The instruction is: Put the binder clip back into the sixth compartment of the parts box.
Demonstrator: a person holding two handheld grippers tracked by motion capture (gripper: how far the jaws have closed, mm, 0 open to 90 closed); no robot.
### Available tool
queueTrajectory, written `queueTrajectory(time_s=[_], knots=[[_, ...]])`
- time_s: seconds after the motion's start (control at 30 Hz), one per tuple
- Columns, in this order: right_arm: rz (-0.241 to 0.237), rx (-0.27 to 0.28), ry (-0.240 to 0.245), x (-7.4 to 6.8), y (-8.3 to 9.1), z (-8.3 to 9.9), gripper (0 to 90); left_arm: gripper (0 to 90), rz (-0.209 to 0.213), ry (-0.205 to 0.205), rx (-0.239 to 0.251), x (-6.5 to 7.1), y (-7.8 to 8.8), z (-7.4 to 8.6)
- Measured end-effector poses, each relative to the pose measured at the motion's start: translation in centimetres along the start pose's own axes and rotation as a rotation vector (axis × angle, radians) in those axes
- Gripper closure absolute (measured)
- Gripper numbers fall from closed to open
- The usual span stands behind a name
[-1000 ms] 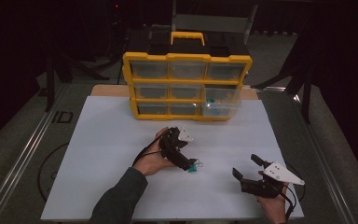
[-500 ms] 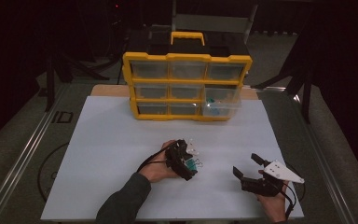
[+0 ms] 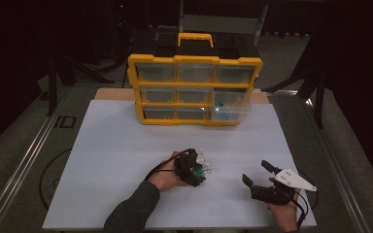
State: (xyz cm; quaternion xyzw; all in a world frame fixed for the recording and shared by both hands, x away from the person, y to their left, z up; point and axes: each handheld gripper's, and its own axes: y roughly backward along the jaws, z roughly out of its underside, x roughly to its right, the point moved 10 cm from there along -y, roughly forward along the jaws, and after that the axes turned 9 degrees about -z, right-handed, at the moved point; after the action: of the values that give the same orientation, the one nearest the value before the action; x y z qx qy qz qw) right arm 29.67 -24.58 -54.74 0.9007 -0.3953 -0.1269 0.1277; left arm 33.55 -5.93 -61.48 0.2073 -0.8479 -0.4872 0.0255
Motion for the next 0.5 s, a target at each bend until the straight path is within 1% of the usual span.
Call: queueTrajectory(time_s=[0.07,0.1,0.27,0.5], knots=[[0.0,0.0,-0.003,0.0,0.0,0.01,10.1,45.3,0.012,0.008,0.008,0.05,-0.14,-0.12],[0.0,-0.001,-0.001,0.0,-0.01,0.02,10.1,47.4,0.014,0.006,0.009,0.08,-0.15,-0.15],[-0.002,-0.001,0.001,-0.03,-0.05,0.03,10.1,49.4,0.008,-0.005,0.01,0.14,-0.06,-0.18],[-0.002,-0.001,-0.002,-0.07,-0.02,0.04,10.1,50.0,0.006,-0.01,0.01,0.24,0.19,-0.38]])
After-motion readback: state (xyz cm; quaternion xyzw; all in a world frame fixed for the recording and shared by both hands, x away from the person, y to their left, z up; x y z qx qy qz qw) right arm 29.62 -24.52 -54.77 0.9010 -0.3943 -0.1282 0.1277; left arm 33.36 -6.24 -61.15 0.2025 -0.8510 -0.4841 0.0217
